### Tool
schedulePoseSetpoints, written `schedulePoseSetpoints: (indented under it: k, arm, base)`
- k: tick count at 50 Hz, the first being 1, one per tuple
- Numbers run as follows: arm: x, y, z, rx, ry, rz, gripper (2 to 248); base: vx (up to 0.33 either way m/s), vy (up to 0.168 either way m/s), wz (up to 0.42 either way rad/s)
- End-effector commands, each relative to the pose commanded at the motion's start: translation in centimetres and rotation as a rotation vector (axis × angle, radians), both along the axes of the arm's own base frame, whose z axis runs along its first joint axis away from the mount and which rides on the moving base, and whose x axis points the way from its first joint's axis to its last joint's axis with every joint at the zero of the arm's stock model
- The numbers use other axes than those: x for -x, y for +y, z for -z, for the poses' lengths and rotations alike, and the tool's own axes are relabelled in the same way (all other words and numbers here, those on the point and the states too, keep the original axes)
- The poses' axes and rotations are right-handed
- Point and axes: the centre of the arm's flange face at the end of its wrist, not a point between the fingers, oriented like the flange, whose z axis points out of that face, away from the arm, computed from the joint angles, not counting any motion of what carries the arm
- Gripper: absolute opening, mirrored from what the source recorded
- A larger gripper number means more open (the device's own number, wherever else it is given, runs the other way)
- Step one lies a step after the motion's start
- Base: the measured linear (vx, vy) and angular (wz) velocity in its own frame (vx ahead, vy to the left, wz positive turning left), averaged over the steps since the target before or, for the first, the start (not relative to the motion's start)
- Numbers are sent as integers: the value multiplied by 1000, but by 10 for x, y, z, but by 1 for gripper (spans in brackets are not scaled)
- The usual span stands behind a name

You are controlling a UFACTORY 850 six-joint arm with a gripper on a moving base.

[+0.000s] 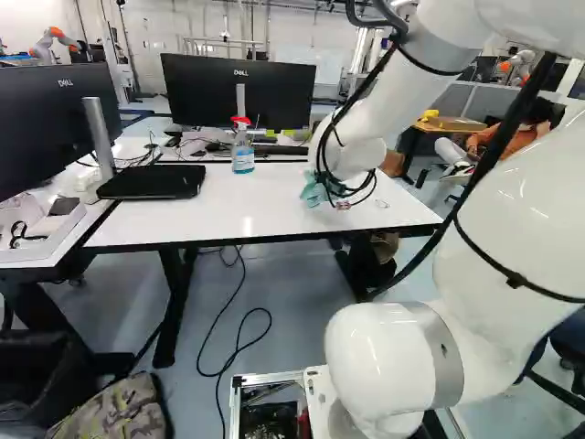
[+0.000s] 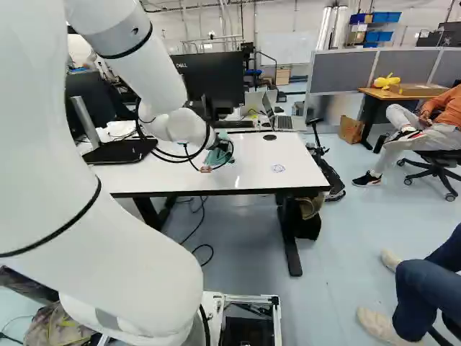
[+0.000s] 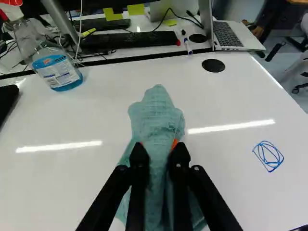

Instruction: Clean the table with the green towel

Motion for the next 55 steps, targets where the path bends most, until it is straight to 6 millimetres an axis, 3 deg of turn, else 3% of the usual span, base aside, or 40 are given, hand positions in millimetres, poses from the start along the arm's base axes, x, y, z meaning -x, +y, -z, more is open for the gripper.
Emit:
schedulePoseSetpoints:
  k: [36,55]
  arm:
    - [-7,-54,-1,2,-12,126,57]
    - [-9,-85,15,-2,19,193,57]
  base:
    - [0,0,0]
    - [0,0,0]
